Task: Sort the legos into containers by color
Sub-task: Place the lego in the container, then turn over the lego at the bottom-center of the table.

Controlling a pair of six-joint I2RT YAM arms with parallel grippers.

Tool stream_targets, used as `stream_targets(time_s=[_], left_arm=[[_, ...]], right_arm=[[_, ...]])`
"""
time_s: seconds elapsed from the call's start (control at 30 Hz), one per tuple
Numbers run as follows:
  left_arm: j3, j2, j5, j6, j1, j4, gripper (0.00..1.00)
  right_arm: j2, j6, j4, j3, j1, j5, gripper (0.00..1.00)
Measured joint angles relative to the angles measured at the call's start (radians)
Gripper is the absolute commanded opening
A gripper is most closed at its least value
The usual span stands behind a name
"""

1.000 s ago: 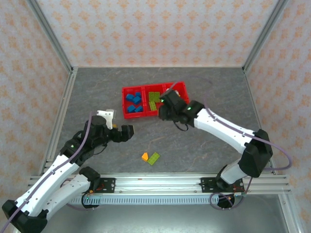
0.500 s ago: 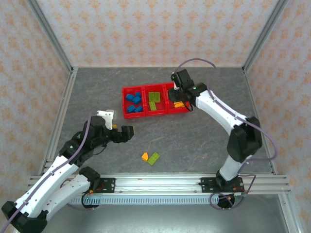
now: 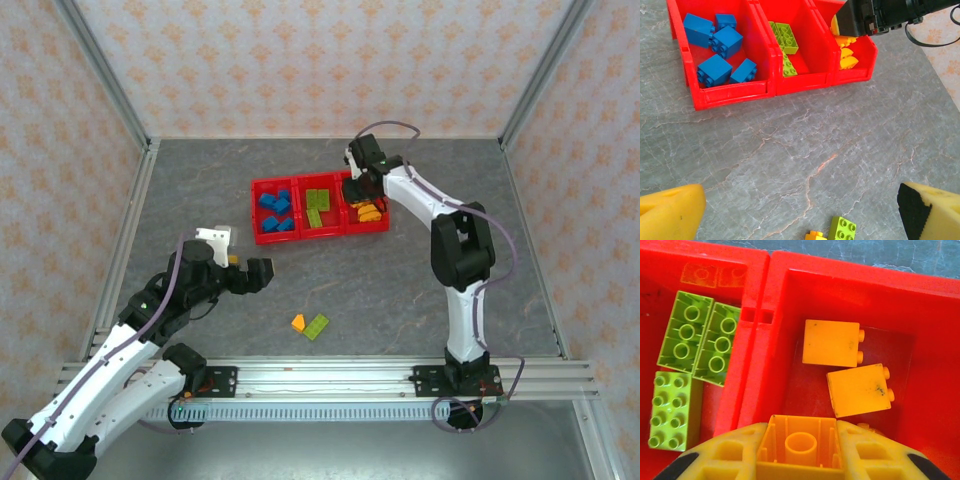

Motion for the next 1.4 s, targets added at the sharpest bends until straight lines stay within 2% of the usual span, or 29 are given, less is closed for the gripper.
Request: stream_targets(time_s=[0.23, 0.5, 0.83, 0.87, 0.93, 1.0, 1.13, 1.27, 1.4], left_arm=[[0.000, 0.000, 0.000, 0.000, 0.000, 0.000, 0.99], [0.000, 0.001, 0.000, 0.000, 0.000, 0.000, 0.99], [0.000, 0.001, 0.000, 0.000, 0.000, 0.000, 0.99], [0.000, 0.001, 0.000, 0.000, 0.000, 0.000, 0.99], [0.000, 0.001, 0.000, 0.000, 0.000, 0.000, 0.99], [0.000, 0.001, 0.000, 0.000, 0.000, 0.000, 0.99], [0.000, 0.001, 0.000, 0.000, 0.000, 0.000, 0.99], [0.000, 0.001, 0.001, 0.000, 0.000, 0.000, 0.99], [0.000, 0.001, 0.001, 0.000, 0.000, 0.000, 0.99]], right_arm=[[0.061, 0.000, -0.016, 0.078, -0.020, -0.026, 0.37], [0.109, 0.021, -0.041, 0.146, -0.026, -0.034, 0.54], [0.109, 0.052, -0.063, 0.151, -0.029, -0.033, 0.63], [0.109, 0.055, -0.066, 0.152, -0.029, -0.033, 0.66], [0.109, 0.068, -0.076, 0.156, -0.029, -0.034, 0.82], [0.100, 0.088, -0.081, 0.161, -0.027, -0.034, 0.90], [0.043, 0.143, -0.118, 0.163, -0.024, -0.014, 1.00], [-0.075, 0.192, -0.141, 0.119, -0.024, -0.012, 1.00], [-0.261, 0.251, -0.143, 0.003, -0.020, -0.018, 1.00]])
